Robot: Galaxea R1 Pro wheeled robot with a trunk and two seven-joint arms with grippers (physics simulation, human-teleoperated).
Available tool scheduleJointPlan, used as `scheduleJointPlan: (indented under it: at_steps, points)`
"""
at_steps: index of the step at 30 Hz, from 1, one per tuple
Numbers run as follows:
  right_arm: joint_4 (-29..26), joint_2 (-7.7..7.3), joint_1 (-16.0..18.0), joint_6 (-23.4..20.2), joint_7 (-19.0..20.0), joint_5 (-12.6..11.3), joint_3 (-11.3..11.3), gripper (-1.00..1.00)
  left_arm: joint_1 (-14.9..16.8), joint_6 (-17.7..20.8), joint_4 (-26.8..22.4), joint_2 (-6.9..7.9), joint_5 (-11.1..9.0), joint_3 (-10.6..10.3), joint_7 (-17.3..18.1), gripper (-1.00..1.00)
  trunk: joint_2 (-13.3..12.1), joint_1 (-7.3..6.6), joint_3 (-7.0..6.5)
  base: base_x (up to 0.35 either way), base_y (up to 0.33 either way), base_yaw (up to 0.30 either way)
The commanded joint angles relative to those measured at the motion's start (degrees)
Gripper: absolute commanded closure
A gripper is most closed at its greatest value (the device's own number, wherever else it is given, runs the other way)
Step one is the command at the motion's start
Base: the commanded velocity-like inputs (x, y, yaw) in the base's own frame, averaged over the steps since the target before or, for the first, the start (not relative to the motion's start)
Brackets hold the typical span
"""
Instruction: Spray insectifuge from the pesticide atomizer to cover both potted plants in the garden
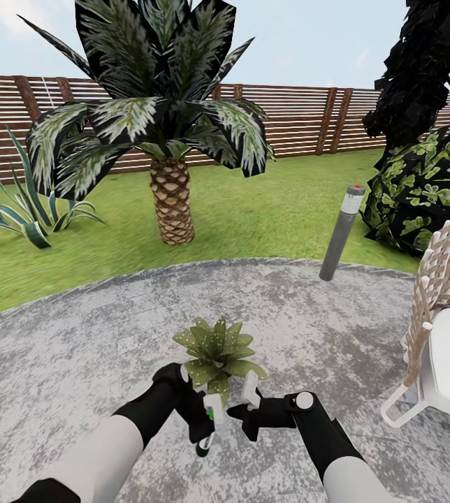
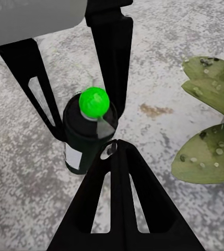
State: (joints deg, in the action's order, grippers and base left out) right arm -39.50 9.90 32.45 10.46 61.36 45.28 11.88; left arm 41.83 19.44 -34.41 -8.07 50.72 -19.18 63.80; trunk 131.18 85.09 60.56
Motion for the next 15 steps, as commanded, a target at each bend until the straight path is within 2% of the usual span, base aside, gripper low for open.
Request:
scheduleJointPlan:
  at_steps: [1,15]
  points:
    - [-0.05,0.10,0.06,0.52,0.25,0.60,0.42,1.00,0.03,0.60,-0.05,-0.24,0.12,-0.07,0.27,1.00,0.02,-0.01,0.05,0.000,0.000,0.000]
    - [-0.05,0.10,0.07,0.52,0.25,0.60,0.42,1.00,0.00,0.69,0.13,-1.14,0.17,-0.07,-0.86,1.00,0.02,-0.01,0.05,0.000,0.000,0.000]
